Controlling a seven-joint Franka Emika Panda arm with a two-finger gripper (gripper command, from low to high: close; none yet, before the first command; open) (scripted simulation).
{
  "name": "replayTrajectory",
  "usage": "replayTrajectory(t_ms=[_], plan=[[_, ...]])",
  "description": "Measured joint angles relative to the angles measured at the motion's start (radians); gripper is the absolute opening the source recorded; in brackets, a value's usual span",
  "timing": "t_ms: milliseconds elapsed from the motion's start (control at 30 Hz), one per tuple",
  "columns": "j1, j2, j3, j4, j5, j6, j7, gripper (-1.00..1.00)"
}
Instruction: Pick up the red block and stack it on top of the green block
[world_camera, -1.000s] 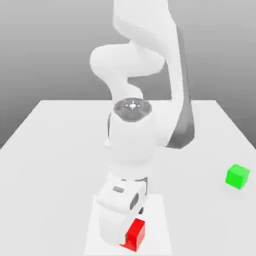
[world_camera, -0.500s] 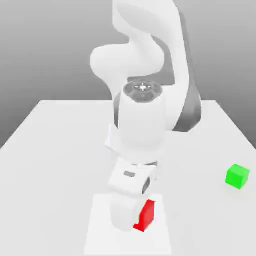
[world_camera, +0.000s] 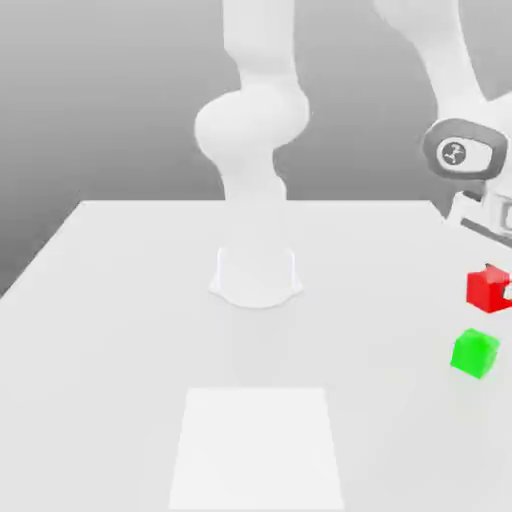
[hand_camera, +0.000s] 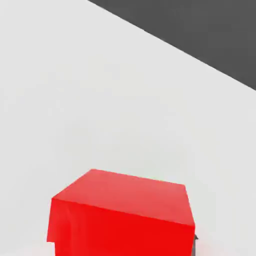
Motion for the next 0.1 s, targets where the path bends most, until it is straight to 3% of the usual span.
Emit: replayTrajectory(t_ms=[33, 100], plan=[[0.001, 0.029, -0.005, 0.001, -0.006, 0.028, 0.005, 1.0], [0.001, 0.029, -0.005, 0.001, -0.006, 0.028, 0.005, 1.0]])
